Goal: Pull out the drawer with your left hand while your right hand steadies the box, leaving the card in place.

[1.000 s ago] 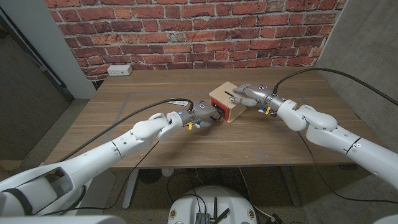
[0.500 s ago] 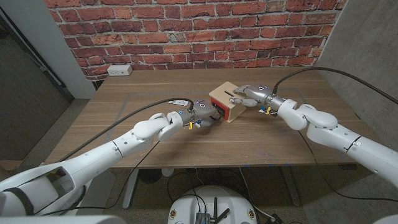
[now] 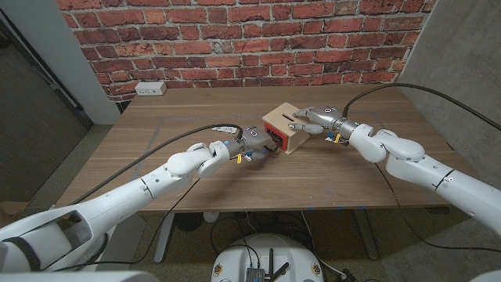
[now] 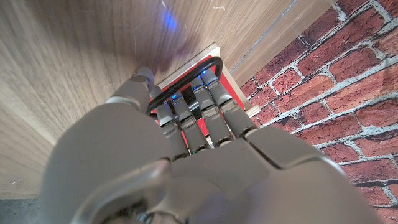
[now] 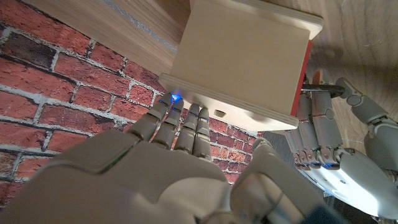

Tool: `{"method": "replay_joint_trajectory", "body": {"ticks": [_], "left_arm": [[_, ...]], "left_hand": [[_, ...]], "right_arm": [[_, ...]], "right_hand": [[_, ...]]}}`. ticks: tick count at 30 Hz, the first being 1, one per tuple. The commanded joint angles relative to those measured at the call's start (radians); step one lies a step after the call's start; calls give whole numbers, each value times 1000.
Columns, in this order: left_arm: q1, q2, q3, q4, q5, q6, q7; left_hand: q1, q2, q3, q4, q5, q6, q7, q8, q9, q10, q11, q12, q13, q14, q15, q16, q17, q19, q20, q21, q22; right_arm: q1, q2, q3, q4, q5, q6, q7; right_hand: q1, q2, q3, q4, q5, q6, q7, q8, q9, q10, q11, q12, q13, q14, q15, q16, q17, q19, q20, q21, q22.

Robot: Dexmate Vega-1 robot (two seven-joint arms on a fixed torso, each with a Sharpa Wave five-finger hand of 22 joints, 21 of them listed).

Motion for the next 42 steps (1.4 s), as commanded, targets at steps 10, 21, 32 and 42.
{"method": "replay_joint_trajectory", "body": {"ticks": [10,21,32,42], "left_arm": [[14,7,-13,-20,-4,13,-7],[31,17,-21,-40,-9,21,-17],[46,22,-27,-51,-3,31,-12],[53,22,-29,-54,0,35,-8]], "left_hand": [[7,12,14,2,4,32,3,7,6,38,-1,7,5,31,-164,4,5,19,-141,10,6],[9,22,24,2,1,88,9,11,6,102,0,11,5,92,-165,8,6,57,-142,30,9],[12,25,30,1,-1,138,12,15,7,157,0,12,6,140,-166,10,8,79,-143,45,11],[18,31,35,0,-2,171,15,18,9,191,0,12,6,173,-168,14,9,97,-142,57,12]], "right_arm": [[8,6,-4,11,-6,11,3],[12,13,-6,26,-6,16,-10],[3,14,-4,24,-3,10,-26],[-3,11,-2,15,-3,1,-27]], "right_hand": [[-14,33,7,9,-3,8,1,-1,3,4,5,3,5,7,-36,4,0,4,-29,-1,3],[-16,32,10,10,-3,4,1,-5,3,2,5,0,5,2,-35,-1,-1,3,-29,-2,3],[-17,32,13,10,-3,4,1,-7,3,0,6,-3,5,3,-32,-3,-3,4,-30,-2,3],[-18,31,16,9,-2,4,1,-8,3,1,8,-4,5,3,-31,-6,-4,5,-31,-2,3]]}}
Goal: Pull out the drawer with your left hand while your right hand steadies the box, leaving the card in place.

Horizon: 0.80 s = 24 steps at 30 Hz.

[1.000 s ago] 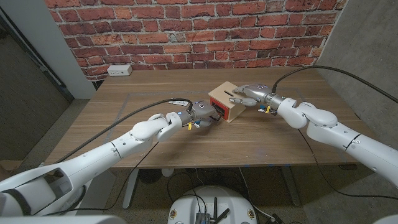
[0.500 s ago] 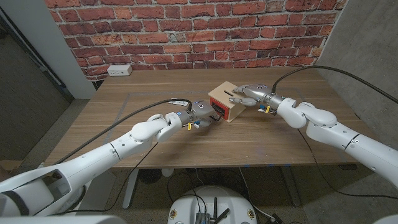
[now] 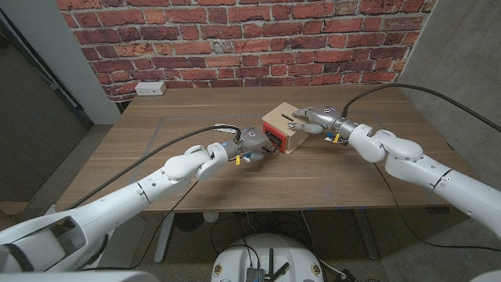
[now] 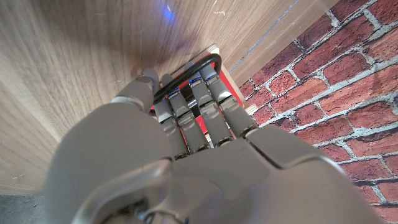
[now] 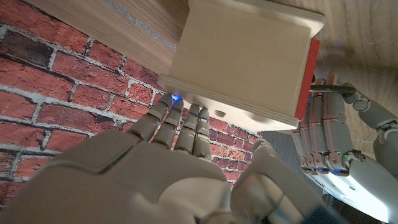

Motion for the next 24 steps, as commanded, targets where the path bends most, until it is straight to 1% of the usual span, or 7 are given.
{"method": "replay_joint_trajectory", "body": {"ticks": [1,9,10,11,14,18,24], "left_arm": [[12,3,-5,-9,6,7,8],[25,5,-7,-15,13,19,19],[27,6,-8,-17,16,22,21],[30,6,-8,-18,18,25,22],[36,7,-9,-21,23,31,28],[42,9,-9,-24,27,37,32],[51,9,-13,-24,29,43,57]], "left_hand": [[4,9,8,-1,-2,14,3,3,4,20,0,5,6,16,-123,6,4,12,-138,12,3],[24,0,11,-12,-2,26,2,0,6,44,-4,2,6,34,-125,4,4,18,-141,19,4],[37,-11,11,-18,-2,24,0,-2,7,44,-5,-1,5,33,-125,3,4,17,-142,20,4],[77,-33,10,-19,0,21,5,-8,8,41,-6,-10,5,39,-126,3,7,16,-143,22,4],[111,-51,5,-18,0,25,-4,-10,10,46,-6,-13,5,40,-126,2,8,15,-144,24,5],[153,-64,1,-17,0,25,-7,-13,11,55,-10,-14,7,45,-126,3,10,13,-144,27,6],[187,-48,-9,-5,-1,49,-8,-7,13,82,-6,-9,10,77,-127,17,16,17,-142,37,10]], "right_arm": [[-8,-2,3,-9,2,-13,-5],[-16,-1,6,-14,2,-19,-17],[-17,-1,6,-14,2,-20,-20],[-19,-1,7,-14,3,-19,-22],[-21,-1,8,-16,4,-20,-26],[-24,-3,9,-20,3,-21,-28],[-26,-4,11,-24,6,-23,-27]], "right_hand": [[-7,36,8,1,-2,4,0,-3,4,3,9,3,5,4,-30,-1,1,5,-31,-2,3],[-9,36,10,2,-2,2,1,-5,4,0,7,1,6,3,-30,-3,0,6,-31,-1,3],[-9,36,11,2,-2,3,1,-5,4,0,7,0,6,2,-31,-4,0,6,-31,-1,3],[-9,36,11,2,-2,3,0,-5,4,0,7,0,6,2,-31,-4,0,6,-31,-1,3],[-9,36,12,1,-2,3,0,-5,4,0,8,0,6,3,-30,-4,0,7,-31,-1,3],[-9,36,13,1,-2,3,-1,-5,4,1,9,0,6,5,-30,-4,0,8,-32,-1,3],[-9,36,15,1,-2,5,-1,-5,4,2,8,0,6,5,-31,-5,-1,9,-32,-1,3]]}}
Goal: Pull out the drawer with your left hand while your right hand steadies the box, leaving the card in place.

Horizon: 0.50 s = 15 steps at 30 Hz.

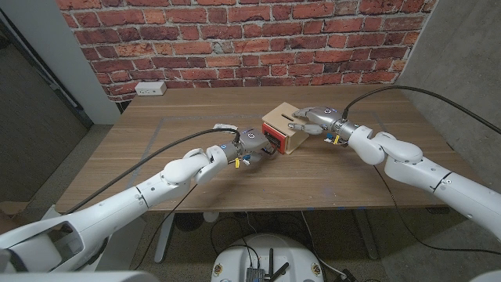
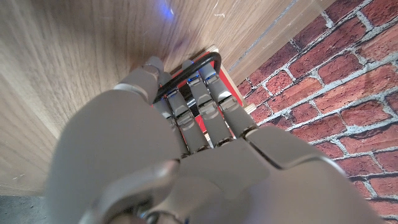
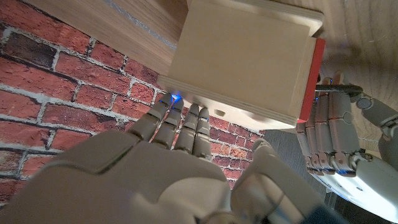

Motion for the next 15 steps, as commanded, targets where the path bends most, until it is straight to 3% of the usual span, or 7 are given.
{"method": "replay_joint_trajectory", "body": {"ticks": [1,15], "left_arm": [[20,2,-6,-6,10,16,37],[32,6,-11,-18,6,28,36]], "left_hand": [[35,13,-10,7,-2,36,3,5,5,35,0,5,6,32,-113,18,8,12,-134,17,6],[47,28,-32,11,-3,51,1,5,7,68,2,9,8,68,-114,28,10,33,-133,39,11]], "right_arm": [[-8,-3,5,-11,2,-4,-6],[-9,-3,4,-19,-1,-11,2]], "right_hand": [[-9,36,8,-1,-2,5,0,-1,4,2,7,2,5,5,-31,-5,-1,10,-31,-1,3],[-10,35,12,-1,-2,6,0,-2,4,2,9,1,5,4,-30,-8,-2,12,-31,0,3]]}}
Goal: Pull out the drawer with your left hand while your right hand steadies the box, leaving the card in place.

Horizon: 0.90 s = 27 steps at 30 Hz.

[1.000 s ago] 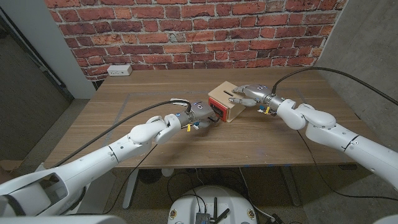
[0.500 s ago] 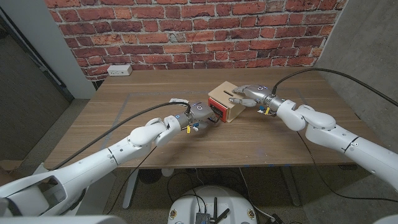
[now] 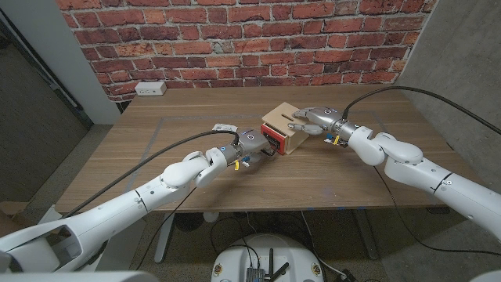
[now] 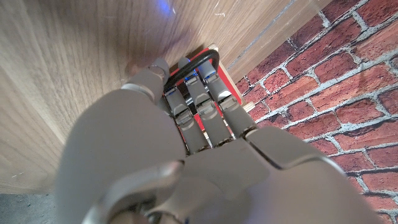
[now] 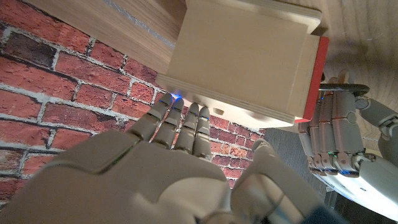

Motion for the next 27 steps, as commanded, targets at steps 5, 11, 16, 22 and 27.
{"method": "replay_joint_trajectory", "body": {"ticks": [5,11,16,22,27], "left_arm": [[26,7,-11,-26,-4,25,-1],[44,14,-19,-47,-7,41,-12],[57,19,-25,-61,-6,52,-21],[74,27,-33,-74,-7,63,-23],[86,35,-38,-85,-4,70,-25]], "left_hand": [[13,2,-13,1,-2,17,-2,4,2,19,-3,5,5,21,-93,8,0,13,-131,12,5],[14,1,-19,1,-1,20,-4,3,3,23,-3,4,5,26,-93,9,0,16,-131,16,6],[14,2,-24,2,-1,21,-4,3,3,25,-2,3,4,29,-93,7,-1,18,-131,20,6],[15,4,-30,3,1,19,-1,0,3,28,-2,1,4,33,-93,6,-2,19,-131,24,7],[16,5,-35,2,2,22,-1,-1,4,29,-3,-1,4,36,-93,3,-3,19,-130,29,7]], "right_arm": [[-3,-2,2,-11,-1,-7,8],[-1,-1,0,-13,-3,-6,12],[7,2,-3,-9,-5,-1,19],[14,7,-8,-5,-6,2,26],[17,9,-10,-6,-6,1,34]], "right_hand": [[-8,32,9,3,-2,6,0,-2,4,2,4,-1,3,3,-30,-3,3,13,-30,0,3],[-7,32,10,3,-2,7,0,-2,4,2,2,-2,3,3,-29,-3,3,14,-29,0,3],[-8,32,11,3,-2,7,0,-2,4,0,2,-2,3,3,-29,-4,3,15,-29,0,3],[-8,32,12,3,-2,7,1,-3,4,1,2,-2,3,3,-29,-5,3,15,-28,0,3],[-9,31,13,3,-2,8,0,-3,4,0,3,-3,3,3,-30,-5,3,16,-28,0,3]]}}
